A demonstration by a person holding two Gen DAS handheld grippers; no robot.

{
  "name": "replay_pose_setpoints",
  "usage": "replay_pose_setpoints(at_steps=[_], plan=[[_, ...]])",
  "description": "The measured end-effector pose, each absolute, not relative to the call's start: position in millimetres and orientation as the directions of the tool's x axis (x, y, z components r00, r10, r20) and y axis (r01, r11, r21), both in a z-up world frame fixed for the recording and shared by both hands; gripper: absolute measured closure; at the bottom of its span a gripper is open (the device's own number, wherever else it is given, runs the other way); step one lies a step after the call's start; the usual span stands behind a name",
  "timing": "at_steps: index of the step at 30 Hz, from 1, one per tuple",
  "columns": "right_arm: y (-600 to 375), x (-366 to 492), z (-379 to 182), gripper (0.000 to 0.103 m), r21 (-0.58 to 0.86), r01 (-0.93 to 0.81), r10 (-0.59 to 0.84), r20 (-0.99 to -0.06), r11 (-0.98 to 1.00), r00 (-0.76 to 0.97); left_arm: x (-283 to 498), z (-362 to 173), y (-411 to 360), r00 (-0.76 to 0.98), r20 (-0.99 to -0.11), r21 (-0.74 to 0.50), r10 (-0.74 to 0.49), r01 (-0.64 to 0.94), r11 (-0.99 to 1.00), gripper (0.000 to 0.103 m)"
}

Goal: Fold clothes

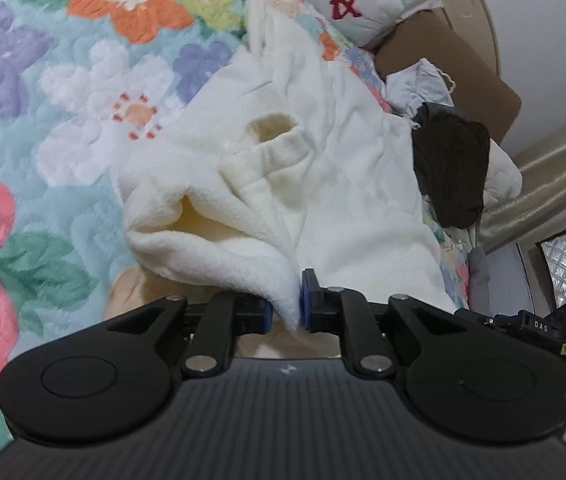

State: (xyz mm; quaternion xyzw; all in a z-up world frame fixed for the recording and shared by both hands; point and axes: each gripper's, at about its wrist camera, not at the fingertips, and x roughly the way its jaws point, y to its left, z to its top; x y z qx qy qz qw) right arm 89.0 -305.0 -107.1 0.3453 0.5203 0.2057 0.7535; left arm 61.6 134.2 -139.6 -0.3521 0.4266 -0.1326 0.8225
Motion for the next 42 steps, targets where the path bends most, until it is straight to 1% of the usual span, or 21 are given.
replay_pose_setpoints(at_steps=[1,2,4,6,9,12,13,14,15,16,17,18,19,20,24,26,31,35,37,41,42], plan=[[-303,88,-111,0.038,0.735,0.065,0.669,-0.647,0.675,0.368,61,-140,135,0.605,-0.609,-0.692,-0.513,-0.089,0.717,0.080],[-301,89,-114,0.037,0.733,0.075,0.668,-0.652,0.676,0.360,60,-141,136,0.608,-0.610,-0.691,-0.508,-0.096,0.716,0.077],[-296,92,-120,0.035,0.730,0.097,0.666,-0.662,0.676,0.344,62,-142,137,0.619,-0.605,-0.697,-0.501,-0.108,0.709,0.062],[-292,96,-128,0.027,0.732,0.130,0.665,-0.667,0.669,0.335,71,-147,136,0.621,-0.592,-0.719,-0.514,-0.119,0.685,0.055],[-286,103,-143,0.022,0.728,0.188,0.656,-0.680,0.660,0.328,89,-157,129,0.607,-0.607,-0.716,-0.514,-0.136,0.685,0.055],[-280,110,-157,0.021,0.693,0.220,0.623,-0.716,0.686,0.314,108,-173,120,0.583,-0.631,-0.699,-0.511,-0.142,0.701,0.042],[-279,112,-160,0.020,0.688,0.226,0.616,-0.721,0.690,0.316,113,-179,118,0.581,-0.635,-0.697,-0.509,-0.146,0.702,0.042],[-279,113,-162,0.019,0.698,0.222,0.622,-0.711,0.681,0.329,118,-186,117,0.579,-0.639,-0.694,-0.507,-0.150,0.704,0.043],[-278,116,-166,0.020,0.720,0.204,0.641,-0.688,0.663,0.342,124,-191,116,0.575,-0.642,-0.693,-0.507,-0.152,0.705,0.057],[-277,118,-169,0.024,0.740,0.185,0.658,-0.664,0.647,0.355,127,-195,114,0.561,-0.632,-0.704,-0.534,-0.130,0.698,0.086],[-276,121,-170,0.052,0.755,0.159,0.672,-0.643,0.636,0.367,131,-197,113,0.548,-0.624,-0.713,-0.557,-0.108,0.693,0.086],[-275,123,-171,0.077,0.769,0.133,0.686,-0.622,0.625,0.379,130,-193,110,0.551,-0.633,-0.694,-0.544,-0.093,0.714,0.086],[-274,125,-171,0.077,0.778,0.105,0.694,-0.605,0.620,0.390,129,-188,106,0.555,-0.645,-0.669,-0.525,-0.077,0.739,0.086],[-269,125,-167,0.078,0.764,0.071,0.682,-0.609,0.641,0.404,127,-182,103,0.561,-0.655,-0.644,-0.507,-0.063,0.762,0.086],[-260,109,-138,0.080,0.726,-0.062,0.663,-0.586,0.685,0.466,114,-160,97,0.604,-0.664,-0.592,-0.442,-0.062,0.804,0.087],[-266,99,-129,0.080,0.748,-0.076,0.680,-0.552,0.660,0.483,106,-147,94,0.588,-0.684,-0.562,-0.431,-0.049,0.826,0.087],[-278,75,-114,0.080,0.814,-0.083,0.722,-0.457,0.575,0.519,72,-117,106,0.633,-0.608,-0.631,-0.479,-0.020,0.776,0.087],[-286,52,-106,0.080,0.858,-0.095,0.754,-0.385,0.505,0.533,46,-93,113,0.656,-0.571,-0.650,-0.494,0.006,0.760,0.087],[-285,36,-100,0.080,0.864,-0.091,0.762,-0.382,0.496,0.523,24,-86,117,0.658,-0.565,-0.659,-0.497,0.002,0.752,0.087],[-269,-2,-74,0.080,0.822,-0.126,0.754,-0.435,0.556,0.493,-21,-74,124,0.669,-0.544,-0.691,-0.507,-0.014,0.723,0.087],[-270,-10,-70,0.080,0.819,-0.133,0.755,-0.434,0.558,0.493,-33,-71,125,0.672,-0.538,-0.700,-0.510,-0.019,0.714,0.087]])
